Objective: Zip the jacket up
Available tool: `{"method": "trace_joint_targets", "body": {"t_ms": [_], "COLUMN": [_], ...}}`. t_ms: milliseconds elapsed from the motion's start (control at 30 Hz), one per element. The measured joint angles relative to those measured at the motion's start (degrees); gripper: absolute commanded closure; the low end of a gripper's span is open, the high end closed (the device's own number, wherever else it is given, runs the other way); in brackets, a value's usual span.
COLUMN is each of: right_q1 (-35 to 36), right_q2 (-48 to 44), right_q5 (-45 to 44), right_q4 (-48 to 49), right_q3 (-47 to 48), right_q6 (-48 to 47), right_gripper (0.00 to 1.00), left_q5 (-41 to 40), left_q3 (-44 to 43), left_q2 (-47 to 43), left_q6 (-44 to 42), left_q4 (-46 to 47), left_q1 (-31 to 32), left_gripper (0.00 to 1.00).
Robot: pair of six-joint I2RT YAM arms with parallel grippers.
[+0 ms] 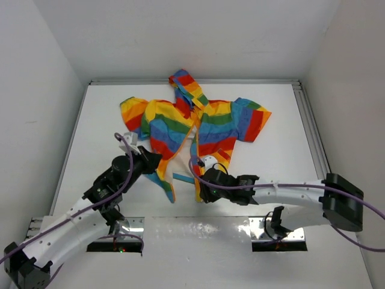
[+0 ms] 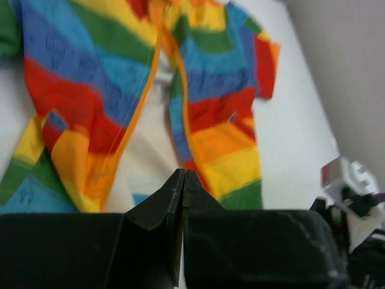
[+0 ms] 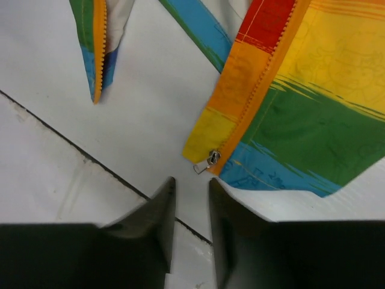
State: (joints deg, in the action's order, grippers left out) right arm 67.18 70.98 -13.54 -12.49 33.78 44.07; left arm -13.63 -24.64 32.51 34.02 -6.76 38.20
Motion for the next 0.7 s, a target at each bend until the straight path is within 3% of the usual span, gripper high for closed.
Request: {"method": "trace_joint_targets", "body": {"t_ms": [100,233,467,700], "right_q1": [0.00,0.15,0.44,0.46], "right_q2": [3.69,10.23,20.31,25.90], "right_q5": [0.33,2.99,6.82,9.49], "right_q4": [3.87,10.99,24.87,35.69], "right_q3": [0.00,0.11,1.57,2.16], "right_q6": [1.55,3.87,8.52,12.09], "right_gripper": [0.56,0.57,0.58,0.61], "left_q5": [1.57,3.19,1.46,0.66], "left_q3": [2.82,7.48,9.44,11.19], "left_q2": [0.44,0.04,-4.59,-6.71], "left_q6": [0.83,2.36,5.20,6.99], "left_q4": [-1.95,-3.37,-7.72,-10.05], "left_q1": [0.00,0.00,0.00,0.00], "left_gripper": [1.00,1.00,0.86,0.82]}}
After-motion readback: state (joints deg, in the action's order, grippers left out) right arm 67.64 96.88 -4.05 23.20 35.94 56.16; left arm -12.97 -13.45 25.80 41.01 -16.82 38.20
